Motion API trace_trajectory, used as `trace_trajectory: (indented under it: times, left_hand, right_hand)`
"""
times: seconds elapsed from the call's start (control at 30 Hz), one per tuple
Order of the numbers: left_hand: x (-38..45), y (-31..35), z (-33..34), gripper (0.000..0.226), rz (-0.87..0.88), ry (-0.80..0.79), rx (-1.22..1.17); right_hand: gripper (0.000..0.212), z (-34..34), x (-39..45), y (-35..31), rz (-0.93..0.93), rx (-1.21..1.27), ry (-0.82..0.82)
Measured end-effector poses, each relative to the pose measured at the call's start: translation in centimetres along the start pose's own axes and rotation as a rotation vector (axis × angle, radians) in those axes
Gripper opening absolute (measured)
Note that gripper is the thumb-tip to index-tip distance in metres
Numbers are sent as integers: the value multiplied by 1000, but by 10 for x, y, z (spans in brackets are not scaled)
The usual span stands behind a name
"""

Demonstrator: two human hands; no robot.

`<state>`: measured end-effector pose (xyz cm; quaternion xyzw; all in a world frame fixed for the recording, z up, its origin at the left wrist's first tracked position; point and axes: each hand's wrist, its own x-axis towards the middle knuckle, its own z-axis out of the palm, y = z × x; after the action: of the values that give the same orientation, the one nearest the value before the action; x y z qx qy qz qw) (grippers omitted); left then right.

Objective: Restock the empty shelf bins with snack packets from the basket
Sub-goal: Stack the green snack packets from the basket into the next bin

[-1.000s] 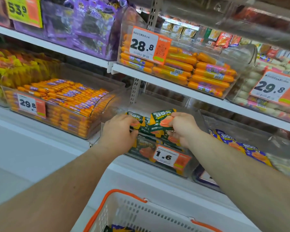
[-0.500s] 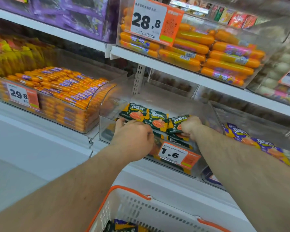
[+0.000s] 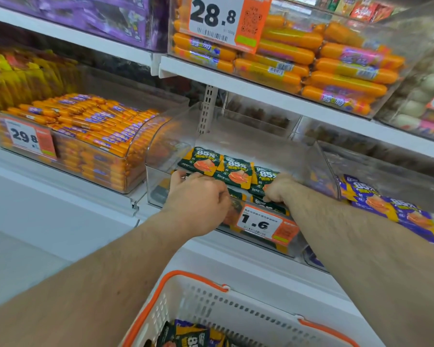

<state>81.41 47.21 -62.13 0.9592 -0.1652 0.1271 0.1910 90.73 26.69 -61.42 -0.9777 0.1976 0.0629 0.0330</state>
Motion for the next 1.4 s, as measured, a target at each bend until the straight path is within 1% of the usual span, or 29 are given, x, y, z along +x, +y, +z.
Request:
trace_trajectory:
  times: [0.13, 0.23, 0.3, 0.37, 0.4, 0.43, 0.47, 0.5, 0.53, 0.57, 0.6, 0.63, 0.67, 0.7, 0.77, 0.8, 0.83, 0.9, 0.97, 1.0, 1.03, 1.1, 1.17, 1.2, 1.27, 1.3, 1.33, 1.4]
  left_hand:
    - [0, 0, 0, 29, 11, 25, -39]
    - [2, 1, -3, 26, 34, 56, -64]
    - [2, 2, -6, 24, 104, 168, -71]
    - [-2, 7, -12, 9, 201, 314, -171]
    - [-5, 10, -17, 2, 218, 307, -233]
    - [-9, 14, -19, 10, 205, 233, -277]
    - [-14, 17, -20, 14, 201, 94, -267]
    - [-20, 19, -19, 13, 202, -89, -196]
    - [-27, 21, -17, 8, 219, -276, -105]
    - [-34, 21, -11, 9, 236, -451, -38]
    - [-40, 21, -5, 18, 225, -621, 10]
    - [-46, 19, 2, 26, 197, -771, 62]
    - [-51, 17, 9, 32, 171, -882, 120]
    - [-55, 14, 19, 33, 164, -963, 175]
    - [-61, 10, 35, 24, 187, -1045, 274]
    - [-64, 9, 41, 24, 189, -1060, 313]
    - [-66, 8, 45, 30, 181, -1076, 337]
    - [-70, 9, 52, 41, 169, -1103, 355]
    - [-72, 13, 58, 43, 174, -1126, 353]
    - [-73, 15, 61, 42, 181, -1131, 351]
    - [-73, 17, 64, 41, 185, -1135, 355]
    - [-73, 18, 71, 38, 188, -1148, 363]
    - [-71, 20, 77, 37, 197, -1157, 371]
    - [-69, 21, 79, 36, 199, -1157, 376]
    - [-66, 23, 83, 36, 205, -1155, 383]
    - [-64, 24, 84, 37, 212, -1153, 385]
    - [-63, 26, 85, 37, 218, -1150, 385]
    - [-61, 28, 87, 36, 221, -1140, 372]
  right_hand:
    - [41, -2, -3, 2, -4, -39, -27]
    - [26, -10, -8, 1, 31, 54, -13]
    - [19, -18, -15, -2, 20, 124, 53]
    - [15, -24, -27, -6, -44, 233, 120]
    - [15, -26, -37, -6, -93, 310, 157]
    - [16, -27, -52, -6, -153, 384, 216]
    - [13, -24, -70, -6, -237, 439, 317]
    - [10, -17, -89, -3, -365, 459, 481]
    - [7, -7, -107, 0, -532, 462, 695]
    - [6, 5, -121, 4, -692, 464, 881]
    - [5, 20, -134, 7, -826, 473, 990]
    - [6, 38, -143, 11, -920, 484, 1035]
    - [8, 58, -151, 15, -973, 495, 1012]
    - [10, 80, -155, 18, -982, 507, 946]
    - [13, 125, -161, 25, -917, 524, 756]
    - [13, 150, -162, 29, -850, 524, 645]
    - [11, 173, -161, 35, -761, 522, 521]
    - [15, 215, -159, 50, -525, 490, 199]
    - [21, 251, -157, 68, -310, 408, -142]
    - [19, 266, -158, 77, -255, 340, -264]
    - [15, 278, -158, 87, -228, 259, -351]
    - [3, 293, -165, 104, -186, 127, -472]
    - [15, 306, -173, 113, -161, 89, -526]
    - [19, 311, -177, 114, -168, 101, -528]
    - [26, 320, -188, 109, -226, 159, -541]
    - [35, 324, -194, 106, -269, 168, -552]
    - [51, 327, -200, 102, -308, 144, -565]
    - [89, 332, -210, 95, -347, 42, -590]
